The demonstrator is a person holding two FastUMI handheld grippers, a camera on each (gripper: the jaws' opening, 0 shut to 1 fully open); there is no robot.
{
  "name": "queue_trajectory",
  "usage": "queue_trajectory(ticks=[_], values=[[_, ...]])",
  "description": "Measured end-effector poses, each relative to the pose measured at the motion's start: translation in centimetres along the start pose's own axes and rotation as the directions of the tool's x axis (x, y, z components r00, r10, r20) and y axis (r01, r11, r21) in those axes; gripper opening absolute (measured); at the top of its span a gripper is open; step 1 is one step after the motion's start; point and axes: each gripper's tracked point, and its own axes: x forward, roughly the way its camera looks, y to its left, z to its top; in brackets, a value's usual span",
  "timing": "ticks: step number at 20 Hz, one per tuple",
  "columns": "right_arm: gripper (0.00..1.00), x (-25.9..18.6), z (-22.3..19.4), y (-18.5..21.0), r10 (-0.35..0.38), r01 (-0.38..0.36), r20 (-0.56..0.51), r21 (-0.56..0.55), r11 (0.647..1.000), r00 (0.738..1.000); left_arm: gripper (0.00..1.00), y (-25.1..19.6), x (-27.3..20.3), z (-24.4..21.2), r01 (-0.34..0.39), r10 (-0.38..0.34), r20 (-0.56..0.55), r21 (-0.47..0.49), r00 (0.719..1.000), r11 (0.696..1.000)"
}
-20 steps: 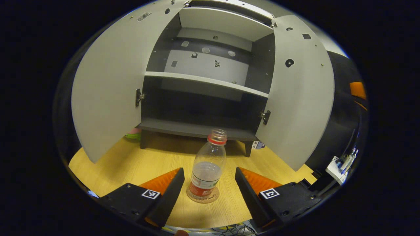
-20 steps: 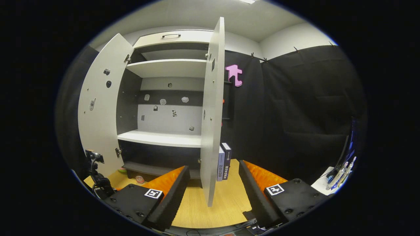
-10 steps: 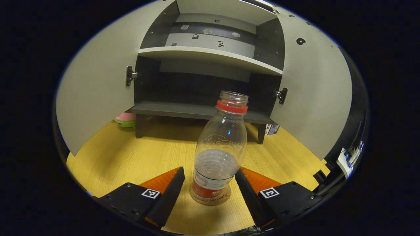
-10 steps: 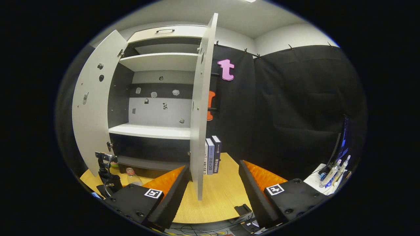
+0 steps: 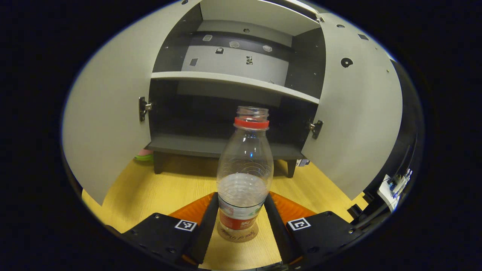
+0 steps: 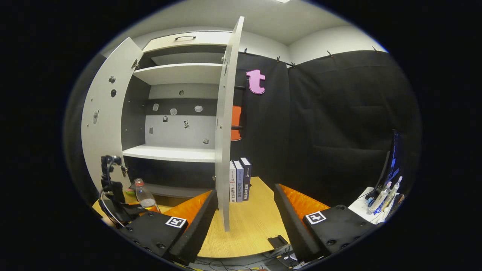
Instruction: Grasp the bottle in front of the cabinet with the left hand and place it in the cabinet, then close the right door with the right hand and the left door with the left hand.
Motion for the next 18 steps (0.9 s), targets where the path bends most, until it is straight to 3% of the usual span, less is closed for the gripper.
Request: queue_trajectory(ticks=[8,18], values=[[0.98,-0.1,-0.3,-0.4,0.010,-0.010,0.009,0.029,1.000,1.000,0.73,0.6,-2.1,13.2,0.047,-0.048,0.108,0.008,0.993,0.999],[0.98,-0.1,-1.4,-1.6,-0.014,0.014,-0.001,0.045,0.999,1.000,0.73,3.0,0.8,25.1,-0.035,0.019,0.242,0.065,0.970,0.997]])
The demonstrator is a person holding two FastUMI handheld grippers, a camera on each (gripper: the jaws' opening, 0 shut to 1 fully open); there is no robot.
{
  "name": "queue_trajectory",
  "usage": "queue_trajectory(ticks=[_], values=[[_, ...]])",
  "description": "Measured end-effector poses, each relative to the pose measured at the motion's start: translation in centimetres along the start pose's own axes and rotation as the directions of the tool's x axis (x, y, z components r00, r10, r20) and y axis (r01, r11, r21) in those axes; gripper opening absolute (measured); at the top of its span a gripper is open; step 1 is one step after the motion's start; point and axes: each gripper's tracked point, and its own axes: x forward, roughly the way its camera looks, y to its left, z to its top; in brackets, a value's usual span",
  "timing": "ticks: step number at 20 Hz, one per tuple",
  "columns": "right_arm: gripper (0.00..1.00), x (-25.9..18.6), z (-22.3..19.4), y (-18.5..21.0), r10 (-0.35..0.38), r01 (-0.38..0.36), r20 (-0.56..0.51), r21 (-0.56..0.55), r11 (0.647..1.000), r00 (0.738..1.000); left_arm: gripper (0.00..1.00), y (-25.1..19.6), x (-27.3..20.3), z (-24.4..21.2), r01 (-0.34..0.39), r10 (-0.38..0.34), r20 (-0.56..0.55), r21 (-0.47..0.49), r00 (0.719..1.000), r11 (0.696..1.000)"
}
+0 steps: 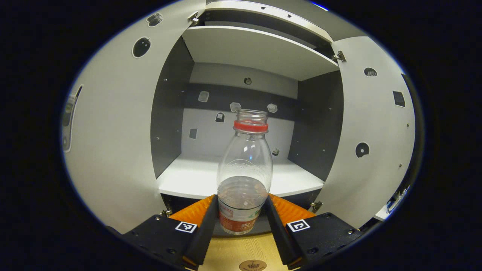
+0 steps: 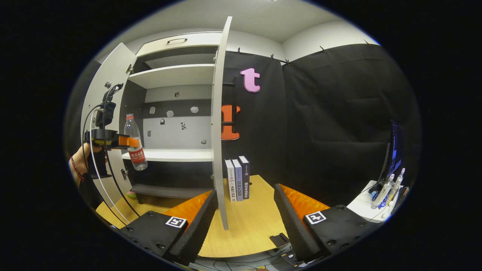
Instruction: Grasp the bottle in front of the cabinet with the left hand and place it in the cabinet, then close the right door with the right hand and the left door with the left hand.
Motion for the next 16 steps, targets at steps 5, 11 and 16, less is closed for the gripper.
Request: queue_trajectory(ticks=[5,11,16], values=[[0.98,0.3,0.0,-1.2,-0.029,0.029,0.002,0.006,1.000,1.000,0.73,0.0,3.3,3.1,0.007,-0.007,0.004,0.014,1.000,1.000],[0.98,1.0,0.3,-2.5,-0.064,0.064,0.013,0.020,0.998,0.998,0.73,-0.2,7.3,4.4,0.007,-0.007,-0.035,0.008,0.999,1.000],[0.98,2.1,0.0,-3.0,-0.080,0.080,-0.002,0.028,0.996,0.997,0.72,-0.5,10.0,3.4,-0.001,0.004,-0.094,0.024,0.996,1.000]])
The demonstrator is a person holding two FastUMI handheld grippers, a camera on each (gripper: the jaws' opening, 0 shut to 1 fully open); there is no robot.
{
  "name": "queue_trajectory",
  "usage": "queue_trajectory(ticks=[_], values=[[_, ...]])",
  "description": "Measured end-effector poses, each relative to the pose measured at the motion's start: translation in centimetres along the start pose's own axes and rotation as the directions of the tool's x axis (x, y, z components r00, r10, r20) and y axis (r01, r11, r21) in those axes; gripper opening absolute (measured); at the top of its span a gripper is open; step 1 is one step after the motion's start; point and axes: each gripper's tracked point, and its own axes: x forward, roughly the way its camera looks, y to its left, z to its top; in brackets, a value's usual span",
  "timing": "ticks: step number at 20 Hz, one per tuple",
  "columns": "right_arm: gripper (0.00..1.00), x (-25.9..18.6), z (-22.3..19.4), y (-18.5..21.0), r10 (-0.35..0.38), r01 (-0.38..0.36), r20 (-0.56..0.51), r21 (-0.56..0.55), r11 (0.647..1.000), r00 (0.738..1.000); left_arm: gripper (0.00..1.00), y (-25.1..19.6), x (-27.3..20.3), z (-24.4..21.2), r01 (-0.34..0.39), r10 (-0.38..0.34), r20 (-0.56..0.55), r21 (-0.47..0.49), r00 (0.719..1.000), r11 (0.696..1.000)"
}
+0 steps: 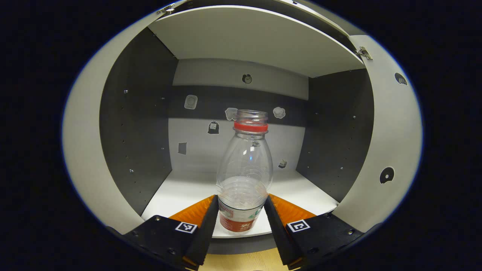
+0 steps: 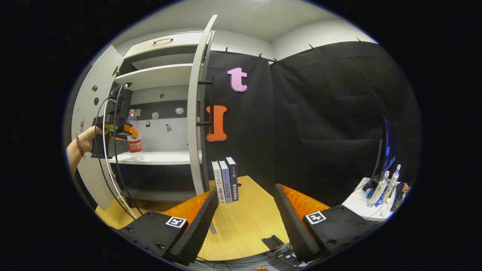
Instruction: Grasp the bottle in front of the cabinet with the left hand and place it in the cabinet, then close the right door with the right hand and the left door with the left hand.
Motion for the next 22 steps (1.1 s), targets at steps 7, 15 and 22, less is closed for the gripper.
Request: queue_trajectory(ticks=[7,15,22], values=[[0.98,1.3,-0.4,0.2,-0.003,0.003,-0.017,-0.001,1.000,1.000,0.74,0.1,1.8,0.0,-0.029,0.029,-0.020,0.037,0.999,0.999],[0.98,1.7,-0.3,0.7,-0.005,0.006,-0.015,0.006,1.000,1.000,0.88,0.7,1.6,0.0,-0.034,0.034,0.004,0.005,0.999,0.999],[0.98,1.9,0.4,1.0,-0.005,0.005,0.000,0.006,1.000,1.000,0.95,1.1,-1.8,1.6,-0.055,0.055,0.070,-0.005,0.996,0.998]])
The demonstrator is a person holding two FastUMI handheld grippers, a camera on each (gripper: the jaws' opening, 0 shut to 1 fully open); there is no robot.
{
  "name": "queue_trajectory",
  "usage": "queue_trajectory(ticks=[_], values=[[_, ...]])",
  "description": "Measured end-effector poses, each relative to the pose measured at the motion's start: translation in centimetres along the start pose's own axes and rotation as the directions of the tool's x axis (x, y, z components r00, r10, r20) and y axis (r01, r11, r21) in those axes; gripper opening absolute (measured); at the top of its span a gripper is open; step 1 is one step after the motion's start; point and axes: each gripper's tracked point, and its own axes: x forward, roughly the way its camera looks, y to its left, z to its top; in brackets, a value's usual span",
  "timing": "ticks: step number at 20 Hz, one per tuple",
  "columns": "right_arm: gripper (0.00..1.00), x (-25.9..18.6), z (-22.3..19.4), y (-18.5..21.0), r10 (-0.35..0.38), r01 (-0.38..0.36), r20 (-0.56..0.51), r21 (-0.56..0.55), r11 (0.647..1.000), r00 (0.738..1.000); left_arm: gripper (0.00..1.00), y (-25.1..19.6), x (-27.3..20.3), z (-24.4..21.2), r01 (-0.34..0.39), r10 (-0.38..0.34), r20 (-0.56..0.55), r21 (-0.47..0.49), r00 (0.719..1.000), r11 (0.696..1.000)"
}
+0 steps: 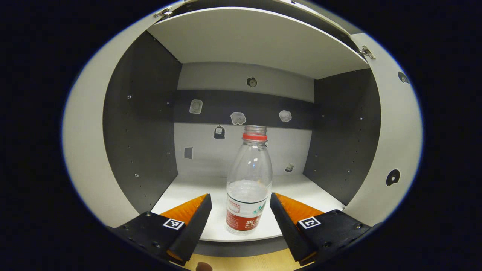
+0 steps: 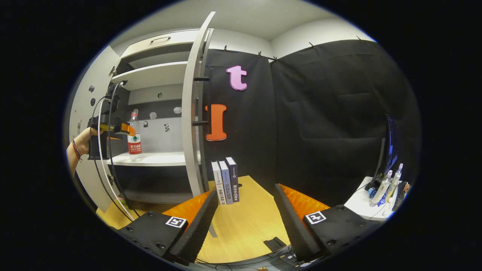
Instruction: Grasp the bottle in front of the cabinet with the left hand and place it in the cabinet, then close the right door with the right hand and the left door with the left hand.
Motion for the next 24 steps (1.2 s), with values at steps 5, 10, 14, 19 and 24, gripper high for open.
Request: queue_trajectory(ticks=[5,10,14,19,24], values=[[0.98,0.5,0.9,0.7,0.016,-0.016,0.017,-0.017,1.000,1.000,0.95,0.3,-5.1,1.2,0.037,-0.037,0.041,0.005,0.998,0.999],[0.98,1.9,1.7,1.5,0.055,-0.054,0.028,-0.025,0.998,0.998,0.95,1.2,-12.4,3.1,0.032,-0.029,0.145,-0.018,0.989,0.999],[0.98,3.5,2.7,1.9,0.080,-0.079,0.043,-0.030,0.996,0.996,0.94,1.9,-18.8,2.8,0.014,-0.009,0.183,-0.029,0.983,0.999],[0.98,6.2,2.7,2.2,0.112,-0.111,0.041,-0.024,0.993,0.993,0.95,4.3,-24.7,0.6,-0.036,0.046,0.184,-0.056,0.982,0.998],[0.98,7.6,3.3,2.7,0.143,-0.143,0.042,-0.006,0.990,0.989,0.95,7.6,-29.4,-1.2,-0.122,0.136,0.200,-0.079,0.970,0.989]])
